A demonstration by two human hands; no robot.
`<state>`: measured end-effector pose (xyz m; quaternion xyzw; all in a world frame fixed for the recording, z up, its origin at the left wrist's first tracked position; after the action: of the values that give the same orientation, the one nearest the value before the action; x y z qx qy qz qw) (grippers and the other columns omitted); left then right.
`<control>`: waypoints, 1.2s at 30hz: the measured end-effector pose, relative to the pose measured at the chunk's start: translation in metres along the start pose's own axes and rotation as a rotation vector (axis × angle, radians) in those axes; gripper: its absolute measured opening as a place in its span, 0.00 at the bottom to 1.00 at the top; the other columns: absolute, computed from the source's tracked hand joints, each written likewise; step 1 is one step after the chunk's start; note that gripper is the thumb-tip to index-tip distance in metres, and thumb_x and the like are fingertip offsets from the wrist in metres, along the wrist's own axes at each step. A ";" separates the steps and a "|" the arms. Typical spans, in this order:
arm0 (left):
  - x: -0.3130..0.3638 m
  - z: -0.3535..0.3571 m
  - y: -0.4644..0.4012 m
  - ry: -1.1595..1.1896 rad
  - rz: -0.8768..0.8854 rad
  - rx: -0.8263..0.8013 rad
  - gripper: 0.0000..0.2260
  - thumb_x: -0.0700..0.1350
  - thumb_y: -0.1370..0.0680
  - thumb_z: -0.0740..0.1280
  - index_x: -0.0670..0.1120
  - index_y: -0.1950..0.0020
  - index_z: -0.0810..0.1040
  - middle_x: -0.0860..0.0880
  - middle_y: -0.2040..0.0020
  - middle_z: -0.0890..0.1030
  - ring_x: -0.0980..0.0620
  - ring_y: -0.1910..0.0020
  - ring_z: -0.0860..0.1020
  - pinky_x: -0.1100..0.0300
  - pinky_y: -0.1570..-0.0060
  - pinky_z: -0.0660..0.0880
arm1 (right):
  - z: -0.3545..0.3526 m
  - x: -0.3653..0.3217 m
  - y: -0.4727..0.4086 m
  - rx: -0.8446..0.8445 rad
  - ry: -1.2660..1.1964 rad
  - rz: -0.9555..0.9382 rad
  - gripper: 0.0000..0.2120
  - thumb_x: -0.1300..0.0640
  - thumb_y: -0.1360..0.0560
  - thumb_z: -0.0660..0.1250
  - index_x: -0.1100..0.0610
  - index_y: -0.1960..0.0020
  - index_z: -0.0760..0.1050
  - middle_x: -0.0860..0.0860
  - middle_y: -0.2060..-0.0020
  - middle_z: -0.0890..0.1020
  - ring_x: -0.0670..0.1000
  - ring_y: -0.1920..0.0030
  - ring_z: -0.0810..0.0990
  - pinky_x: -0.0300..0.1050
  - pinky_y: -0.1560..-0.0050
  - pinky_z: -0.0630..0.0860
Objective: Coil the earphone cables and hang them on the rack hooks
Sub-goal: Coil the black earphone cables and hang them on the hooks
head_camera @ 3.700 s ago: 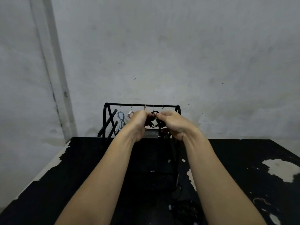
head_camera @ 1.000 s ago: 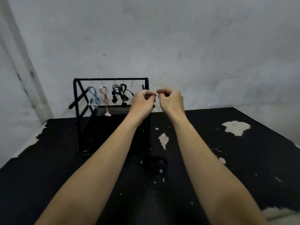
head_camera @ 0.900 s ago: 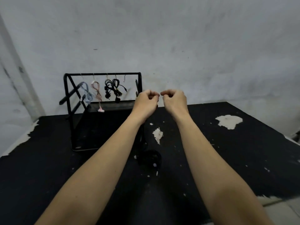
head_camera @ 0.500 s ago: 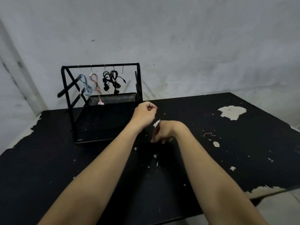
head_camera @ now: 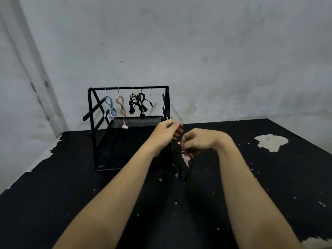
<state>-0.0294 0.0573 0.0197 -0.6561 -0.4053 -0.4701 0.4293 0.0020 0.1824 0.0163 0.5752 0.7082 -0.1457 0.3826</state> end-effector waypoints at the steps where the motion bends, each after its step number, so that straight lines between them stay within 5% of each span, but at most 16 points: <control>1: 0.001 -0.001 0.000 0.053 -0.023 -0.027 0.15 0.51 0.16 0.58 0.44 0.49 0.81 0.49 0.59 0.83 0.53 0.59 0.78 0.62 0.58 0.75 | -0.010 -0.005 0.002 0.054 -0.054 -0.036 0.04 0.64 0.23 0.65 0.59 0.54 0.78 0.52 0.65 0.84 0.49 0.64 0.82 0.39 0.62 0.77; 6: 0.017 -0.010 0.001 0.229 -0.029 -0.160 0.20 0.56 0.17 0.58 0.43 0.47 0.82 0.48 0.58 0.83 0.50 0.60 0.79 0.58 0.56 0.74 | -0.053 -0.039 0.010 0.325 -0.039 -0.191 0.04 0.61 0.21 0.67 0.57 0.54 0.78 0.51 0.63 0.84 0.48 0.62 0.80 0.40 0.54 0.75; 11: 0.037 -0.024 0.002 0.117 0.101 -0.166 0.12 0.46 0.19 0.66 0.37 0.45 0.79 0.49 0.60 0.79 0.51 0.58 0.76 0.58 0.56 0.74 | -0.071 -0.077 0.020 0.521 -0.287 -0.284 0.04 0.62 0.20 0.65 0.57 0.54 0.75 0.51 0.68 0.77 0.49 0.70 0.78 0.46 0.61 0.75; 14: 0.047 -0.036 0.001 0.105 0.140 -0.106 0.08 0.42 0.18 0.64 0.43 0.49 0.83 0.47 0.58 0.79 0.48 0.55 0.76 0.54 0.50 0.74 | -0.077 -0.093 0.021 0.586 -0.533 -0.323 0.03 0.62 0.21 0.65 0.57 0.53 0.74 0.51 0.66 0.73 0.49 0.75 0.69 0.43 0.71 0.69; 20: 0.076 -0.078 0.001 0.333 0.218 0.184 0.10 0.41 0.16 0.60 0.44 0.53 0.78 0.49 0.62 0.75 0.53 0.64 0.76 0.59 0.62 0.79 | -0.078 -0.102 0.022 0.471 -0.556 -0.290 0.05 0.58 0.21 0.68 0.60 0.48 0.77 0.52 0.63 0.75 0.46 0.76 0.63 0.37 0.77 0.57; 26: 0.096 -0.089 0.000 0.278 0.279 0.180 0.10 0.42 0.15 0.55 0.45 0.53 0.72 0.49 0.63 0.69 0.56 0.75 0.65 0.64 0.76 0.62 | -0.068 -0.115 0.026 0.320 -0.320 -0.255 0.13 0.50 0.23 0.71 0.60 0.58 0.80 0.47 0.74 0.70 0.49 0.70 0.68 0.42 0.64 0.67; 29: 0.096 -0.095 0.001 0.294 0.282 0.214 0.11 0.42 0.15 0.55 0.45 0.54 0.72 0.50 0.65 0.71 0.55 0.72 0.69 0.61 0.70 0.70 | -0.068 -0.115 0.029 0.290 -0.404 -0.241 0.12 0.50 0.22 0.71 0.58 0.58 0.77 0.47 0.74 0.68 0.48 0.73 0.68 0.43 0.64 0.74; 31: 0.094 -0.097 0.004 0.377 0.260 0.217 0.11 0.43 0.15 0.55 0.44 0.54 0.71 0.50 0.65 0.71 0.53 0.70 0.72 0.60 0.67 0.76 | -0.067 -0.115 0.031 0.267 -0.414 -0.222 0.11 0.49 0.22 0.70 0.56 0.56 0.77 0.45 0.74 0.67 0.46 0.75 0.64 0.39 0.73 0.68; 34: 0.089 -0.098 0.004 0.359 0.234 0.212 0.09 0.44 0.15 0.56 0.45 0.53 0.71 0.52 0.69 0.68 0.55 0.76 0.65 0.63 0.76 0.66 | -0.070 -0.116 0.033 0.325 -0.340 -0.219 0.10 0.49 0.22 0.70 0.56 0.56 0.79 0.44 0.74 0.68 0.45 0.76 0.60 0.36 0.78 0.56; 36: 0.085 -0.100 0.003 0.275 0.231 0.216 0.09 0.46 0.16 0.59 0.46 0.54 0.73 0.54 0.73 0.67 0.56 0.76 0.63 0.63 0.73 0.64 | -0.077 -0.116 0.034 0.419 -0.403 -0.251 0.10 0.51 0.22 0.69 0.56 0.57 0.79 0.46 0.73 0.68 0.45 0.75 0.60 0.37 0.77 0.54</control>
<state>-0.0341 -0.0272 0.1197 -0.5781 -0.3130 -0.4565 0.5995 0.0095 0.1609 0.1577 0.5091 0.6380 -0.4458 0.3674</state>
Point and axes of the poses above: each hand's wrist, its own y-axis away from the middle knuckle, its own z-axis out of the palm, x = y × z, the point moved 6 cm from there along -y, towards the middle knuckle
